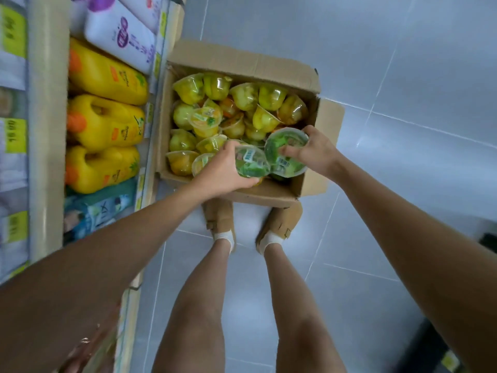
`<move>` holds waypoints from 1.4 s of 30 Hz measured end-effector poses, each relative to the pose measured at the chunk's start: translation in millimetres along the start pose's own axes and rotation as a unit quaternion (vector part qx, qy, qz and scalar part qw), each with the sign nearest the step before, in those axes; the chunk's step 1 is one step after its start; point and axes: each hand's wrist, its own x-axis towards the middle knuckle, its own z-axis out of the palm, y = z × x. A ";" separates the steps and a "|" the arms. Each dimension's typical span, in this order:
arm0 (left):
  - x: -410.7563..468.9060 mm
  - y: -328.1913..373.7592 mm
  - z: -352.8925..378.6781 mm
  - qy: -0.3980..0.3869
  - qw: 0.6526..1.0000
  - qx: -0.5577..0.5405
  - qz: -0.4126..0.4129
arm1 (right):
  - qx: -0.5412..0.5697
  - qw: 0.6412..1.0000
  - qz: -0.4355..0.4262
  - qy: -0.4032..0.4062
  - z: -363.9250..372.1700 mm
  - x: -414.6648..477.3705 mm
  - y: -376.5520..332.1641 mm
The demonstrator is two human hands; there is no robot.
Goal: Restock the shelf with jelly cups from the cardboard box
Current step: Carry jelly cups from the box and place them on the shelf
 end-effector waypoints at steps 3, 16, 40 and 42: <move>-25.7 22.5 -34.9 0.024 1.000 -0.001 -0.017 | 0.111 0.994 0.012 0.003 -3.4 -38.0 -16.8; -188.7 185.7 -136.4 0.055 0.993 -0.011 0.100 | 0.453 0.888 0.022 0.074 -44.5 -277.1 -88.9; -500.5 477.2 -15.6 -0.280 0.827 -0.037 0.486 | 0.660 0.564 -0.240 0.434 -54.1 -753.6 -16.2; -535.7 496.8 7.6 -0.309 0.808 -0.043 0.500 | 0.655 0.543 -0.255 0.459 -52.4 -792.2 -2.4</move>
